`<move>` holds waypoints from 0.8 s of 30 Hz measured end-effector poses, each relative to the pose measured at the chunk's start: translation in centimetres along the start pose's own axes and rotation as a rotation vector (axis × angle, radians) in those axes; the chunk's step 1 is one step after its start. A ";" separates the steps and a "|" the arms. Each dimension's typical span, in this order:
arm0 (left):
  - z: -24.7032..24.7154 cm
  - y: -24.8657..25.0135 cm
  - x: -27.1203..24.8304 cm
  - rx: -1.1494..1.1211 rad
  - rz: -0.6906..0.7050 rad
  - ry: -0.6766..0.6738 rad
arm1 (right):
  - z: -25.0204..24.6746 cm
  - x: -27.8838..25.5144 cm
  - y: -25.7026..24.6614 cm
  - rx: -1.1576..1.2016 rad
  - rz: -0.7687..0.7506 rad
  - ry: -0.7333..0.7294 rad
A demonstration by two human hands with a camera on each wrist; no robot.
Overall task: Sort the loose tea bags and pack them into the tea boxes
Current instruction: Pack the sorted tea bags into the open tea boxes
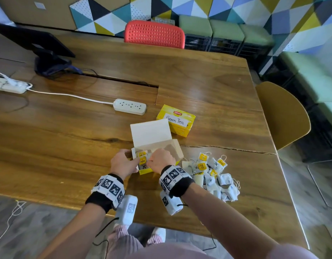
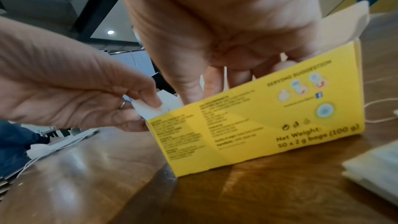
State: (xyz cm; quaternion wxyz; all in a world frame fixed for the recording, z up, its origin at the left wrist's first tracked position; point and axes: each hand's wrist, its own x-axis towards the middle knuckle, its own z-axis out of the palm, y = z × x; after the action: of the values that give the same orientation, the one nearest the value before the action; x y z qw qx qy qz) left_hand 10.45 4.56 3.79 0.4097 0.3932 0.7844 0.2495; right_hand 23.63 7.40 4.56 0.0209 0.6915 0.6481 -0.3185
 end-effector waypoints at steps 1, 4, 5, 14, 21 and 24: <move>0.0 0.0 0.0 -0.011 -0.006 -0.003 | 0.1 0.0 0.1 -0.054 0.016 0.022; 0.1 0.0 0.1 -0.017 -0.001 -0.008 | 0.2 -0.1 0.3 -0.145 0.036 0.035; 0.2 0.0 0.0 -0.009 0.008 -0.010 | 0.2 0.0 0.3 -0.150 0.031 0.033; 0.0 -0.8 -0.2 0.064 0.115 -0.048 | -1.4 -0.8 1.3 -0.011 -0.148 0.002; -0.3 -3.4 -2.8 -0.141 0.200 -0.079 | -4.5 -3.6 9.2 0.382 -0.179 0.323; 0.4 -5.0 -4.3 -0.132 0.222 -0.117 | -4.4 -4.4 13.6 0.310 -0.091 0.304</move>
State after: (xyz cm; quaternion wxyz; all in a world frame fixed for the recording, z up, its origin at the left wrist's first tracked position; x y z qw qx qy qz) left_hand 10.26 -1.79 1.93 0.4497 0.4634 0.6929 0.3209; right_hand 38.03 3.23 4.87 -0.1981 0.6966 0.6175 -0.3070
